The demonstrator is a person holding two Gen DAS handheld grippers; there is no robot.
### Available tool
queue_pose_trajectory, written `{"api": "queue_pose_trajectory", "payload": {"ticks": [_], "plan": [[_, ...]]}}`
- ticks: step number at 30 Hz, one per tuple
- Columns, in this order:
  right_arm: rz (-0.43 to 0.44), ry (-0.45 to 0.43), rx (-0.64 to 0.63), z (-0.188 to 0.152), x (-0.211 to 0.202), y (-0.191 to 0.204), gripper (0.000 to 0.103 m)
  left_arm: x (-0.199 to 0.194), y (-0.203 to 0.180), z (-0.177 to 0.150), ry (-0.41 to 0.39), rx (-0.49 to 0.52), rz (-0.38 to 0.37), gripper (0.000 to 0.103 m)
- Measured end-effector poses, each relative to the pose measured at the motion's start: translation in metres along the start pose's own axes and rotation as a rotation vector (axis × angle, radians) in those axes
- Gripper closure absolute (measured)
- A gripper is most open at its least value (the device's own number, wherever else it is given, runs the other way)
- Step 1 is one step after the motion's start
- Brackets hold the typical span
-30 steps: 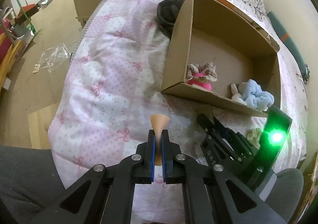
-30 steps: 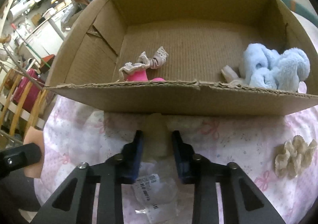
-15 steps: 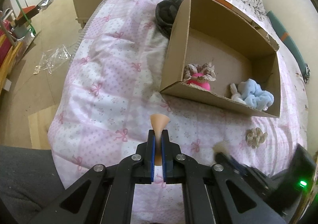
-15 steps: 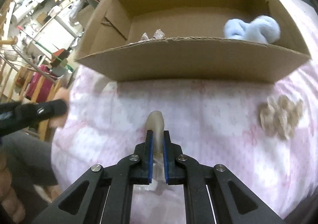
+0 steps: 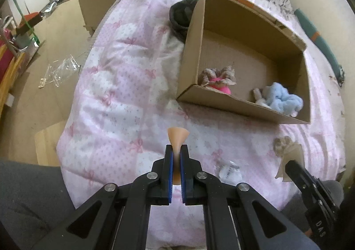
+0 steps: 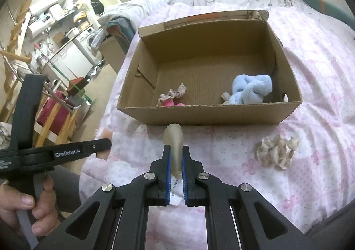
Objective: Organize soft objects
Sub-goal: 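Carry both tan sponges into the box and open both grippers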
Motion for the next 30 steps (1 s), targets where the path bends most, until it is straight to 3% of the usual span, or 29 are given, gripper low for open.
{"api": "queue_pose_trajectory", "payload": {"ticks": [6, 13, 19, 26, 30], "plan": [[0.024, -0.015, 0.032, -0.002, -0.028, -0.009, 0.094, -0.029, -0.01, 0.008, -0.099, 0.039, -0.025, 0.098], [0.052, -0.07, 0.076, 0.026, -0.043, -0.028, 0.094, -0.052, -0.024, 0.035, -0.169, 0.091, -0.058, 0.098], [0.075, -0.096, 0.04, 0.056, -0.045, -0.025, 0.094, -0.054, -0.036, 0.062, -0.176, 0.153, 0.028, 0.098], [0.096, -0.11, -0.002, 0.089, -0.031, -0.018, 0.094, -0.04, -0.051, 0.093, -0.185, 0.196, 0.048, 0.098], [0.106, -0.111, 0.025, 0.106, -0.016, -0.023, 0.094, -0.022, -0.06, 0.106, -0.144, 0.224, 0.062, 0.098]]}}
Point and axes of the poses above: each gripper's, at about its wrist camera, not at the fingertips, and x roughly the way its jaws point, y to its left, z to its top, the point moved 2 cm from there along x, roughly the way its jaws point, and after that the axes turned 15 degrees about x, right-handed, at the moved point
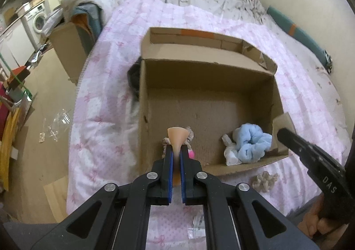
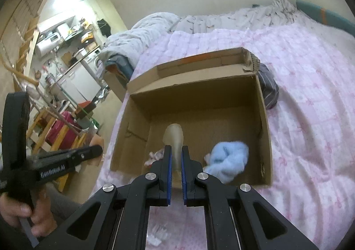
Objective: Organize soft objects
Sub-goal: 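Carry both tan sponges into the box and open both grippers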
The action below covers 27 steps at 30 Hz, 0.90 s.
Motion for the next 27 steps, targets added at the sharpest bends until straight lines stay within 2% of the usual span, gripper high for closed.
{"api": "queue_pose_trajectory", "payload": {"ticks": [7, 14, 27], "plan": [[0.007, -0.01, 0.072, 0.006, 0.023, -0.021, 0.094, 0.039, -0.017, 0.015, 0.035, 0.061, 0.025, 0.097], [-0.045, 0.071, 0.046, 0.001, 0.051, -0.031, 0.094, 0.067, -0.026, 0.014, 0.072, 0.034, 0.038, 0.097], [-0.029, 0.109, 0.087, 0.0, 0.063, -0.035, 0.094, 0.081, -0.029, 0.017, 0.104, 0.05, 0.076, 0.094]]}}
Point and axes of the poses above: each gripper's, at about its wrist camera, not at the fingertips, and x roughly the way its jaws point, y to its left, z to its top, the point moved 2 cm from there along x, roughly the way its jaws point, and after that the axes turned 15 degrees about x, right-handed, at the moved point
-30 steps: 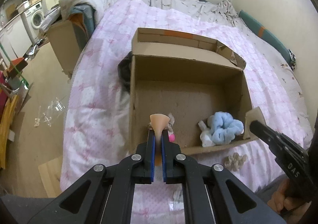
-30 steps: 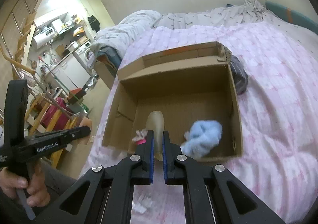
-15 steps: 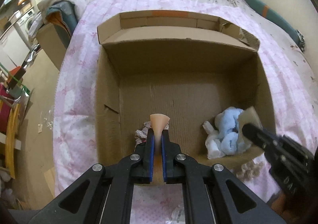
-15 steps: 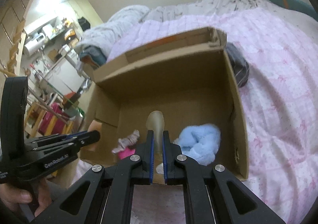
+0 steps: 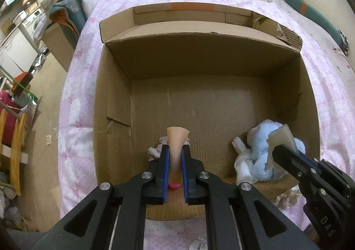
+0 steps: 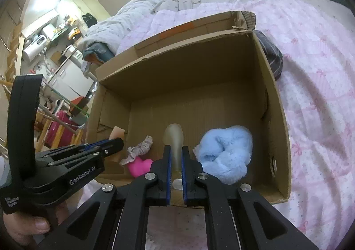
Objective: Organize soft objects
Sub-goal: 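Carry both tan sponges into the box and open both grippers, then withdraw both grippers from the box toward the remaining items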
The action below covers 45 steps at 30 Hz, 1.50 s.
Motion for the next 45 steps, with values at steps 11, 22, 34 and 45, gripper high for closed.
{"api": "queue_pose_trajectory", "payload": {"ticks": [11, 22, 34, 45], "plan": [[-0.01, -0.008, 0.02, 0.003, -0.001, -0.004, 0.093, -0.017, -0.001, 0.001, -0.056, -0.001, 0.062, 0.033], [-0.023, -0.025, 0.046, 0.005, -0.004, -0.009, 0.079, -0.027, 0.006, -0.003, -0.065, -0.021, 0.071, 0.033], [-0.054, -0.077, 0.081, 0.009, -0.012, -0.014, 0.023, -0.03, 0.013, -0.007, -0.066, -0.03, 0.1, 0.033], [-0.056, -0.068, 0.09, 0.01, -0.011, -0.017, 0.023, -0.035, 0.014, -0.01, -0.071, -0.041, 0.087, 0.033]]}}
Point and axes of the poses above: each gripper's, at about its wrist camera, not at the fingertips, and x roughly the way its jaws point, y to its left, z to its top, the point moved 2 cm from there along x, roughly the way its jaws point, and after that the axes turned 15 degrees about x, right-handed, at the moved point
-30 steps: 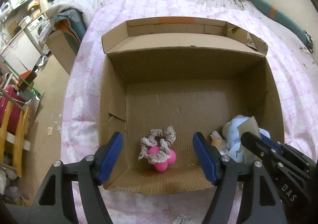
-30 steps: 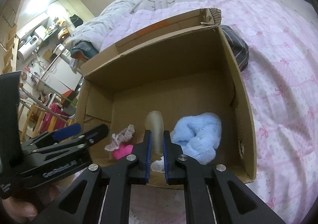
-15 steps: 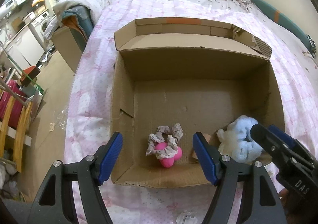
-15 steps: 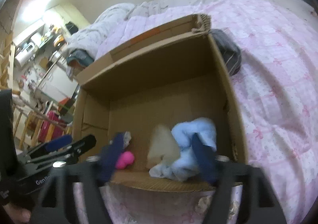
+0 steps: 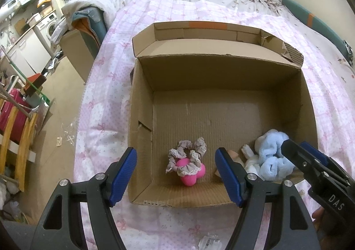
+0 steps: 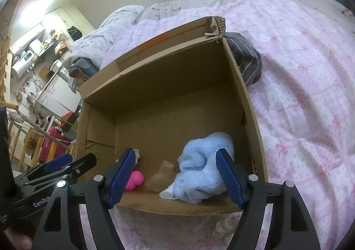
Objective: Organize soft objects
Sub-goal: 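Withdraw both grippers from the box toward the remaining items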
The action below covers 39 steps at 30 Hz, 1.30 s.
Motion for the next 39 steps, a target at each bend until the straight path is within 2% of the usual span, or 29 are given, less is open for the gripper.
{"api": "queue_pose_trajectory", "payload": {"ticks": [13, 23, 34, 39], "plan": [[-0.031, -0.007, 0.055, -0.008, -0.02, -0.016, 0.024, -0.025, 0.023, -0.024, -0.036, -0.044, -0.012, 0.033], [-0.077, -0.059, 0.029, -0.024, -0.051, -0.019, 0.024, -0.05, 0.041, -0.063, -0.059, -0.077, -0.048, 0.033], [-0.104, -0.043, 0.017, -0.048, -0.062, -0.021, 0.024, -0.038, 0.051, -0.105, 0.005, -0.125, -0.076, 0.033], [-0.139, -0.023, -0.044, -0.058, -0.059, -0.02, 0.024, -0.022, 0.041, -0.12, 0.066, -0.138, -0.147, 0.033]]}}
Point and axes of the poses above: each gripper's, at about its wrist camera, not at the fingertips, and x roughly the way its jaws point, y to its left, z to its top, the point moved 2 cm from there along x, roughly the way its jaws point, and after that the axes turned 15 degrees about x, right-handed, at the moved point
